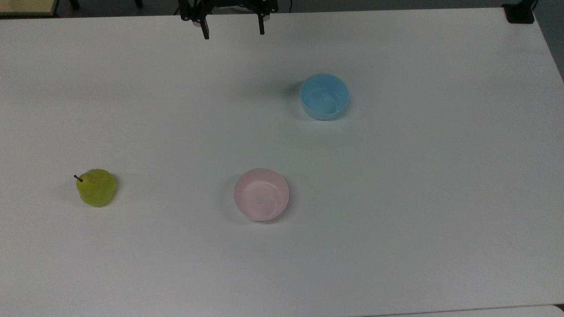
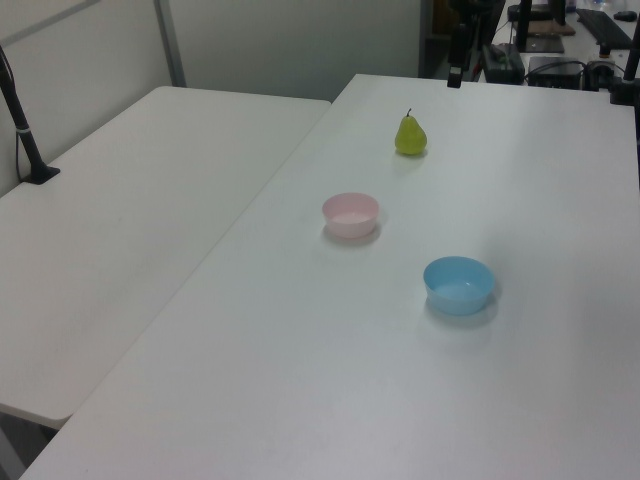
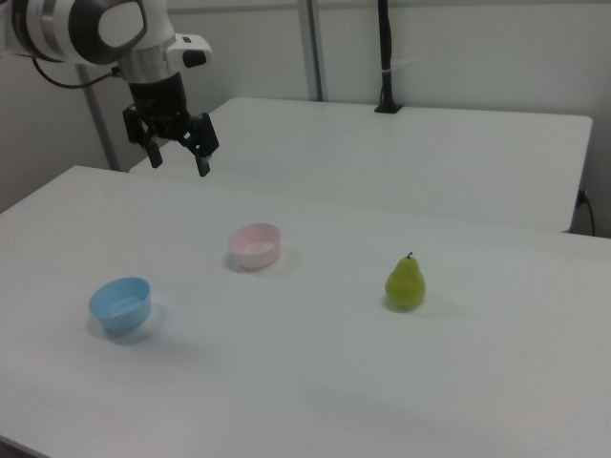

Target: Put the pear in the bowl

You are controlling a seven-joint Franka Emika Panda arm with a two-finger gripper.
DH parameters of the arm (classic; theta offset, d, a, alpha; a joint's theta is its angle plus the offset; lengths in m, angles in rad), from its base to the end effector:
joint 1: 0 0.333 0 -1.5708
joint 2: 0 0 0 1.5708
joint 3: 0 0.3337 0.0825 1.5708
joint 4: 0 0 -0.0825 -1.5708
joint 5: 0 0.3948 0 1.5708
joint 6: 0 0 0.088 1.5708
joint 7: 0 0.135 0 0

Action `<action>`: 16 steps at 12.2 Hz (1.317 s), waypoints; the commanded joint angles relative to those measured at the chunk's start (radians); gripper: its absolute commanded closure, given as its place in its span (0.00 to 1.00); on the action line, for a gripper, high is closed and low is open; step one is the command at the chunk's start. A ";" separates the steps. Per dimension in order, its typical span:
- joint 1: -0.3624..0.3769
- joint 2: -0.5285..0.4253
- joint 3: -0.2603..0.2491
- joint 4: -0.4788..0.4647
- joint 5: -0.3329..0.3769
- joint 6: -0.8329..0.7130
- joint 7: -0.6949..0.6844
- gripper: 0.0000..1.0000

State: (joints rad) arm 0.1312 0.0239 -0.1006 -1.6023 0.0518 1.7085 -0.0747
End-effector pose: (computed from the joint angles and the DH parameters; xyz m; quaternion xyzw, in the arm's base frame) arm 0.5875 0.0249 0.5981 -0.9976 -0.0501 -0.0417 0.0237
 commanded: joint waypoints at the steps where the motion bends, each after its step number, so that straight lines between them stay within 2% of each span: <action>1: 0.008 -0.013 -0.011 -0.025 0.019 0.033 -0.020 0.00; 12: -0.002 -0.013 -0.013 -0.021 0.017 0.031 -0.022 0.00; 13: -0.016 -0.013 -0.013 -0.019 0.011 0.029 -0.039 0.00; 16: -0.067 0.008 -0.011 -0.001 0.008 0.028 -0.238 0.00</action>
State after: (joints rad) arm 0.0943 0.0253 -0.1059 -1.6023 0.0518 1.7101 -0.1715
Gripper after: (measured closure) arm 0.000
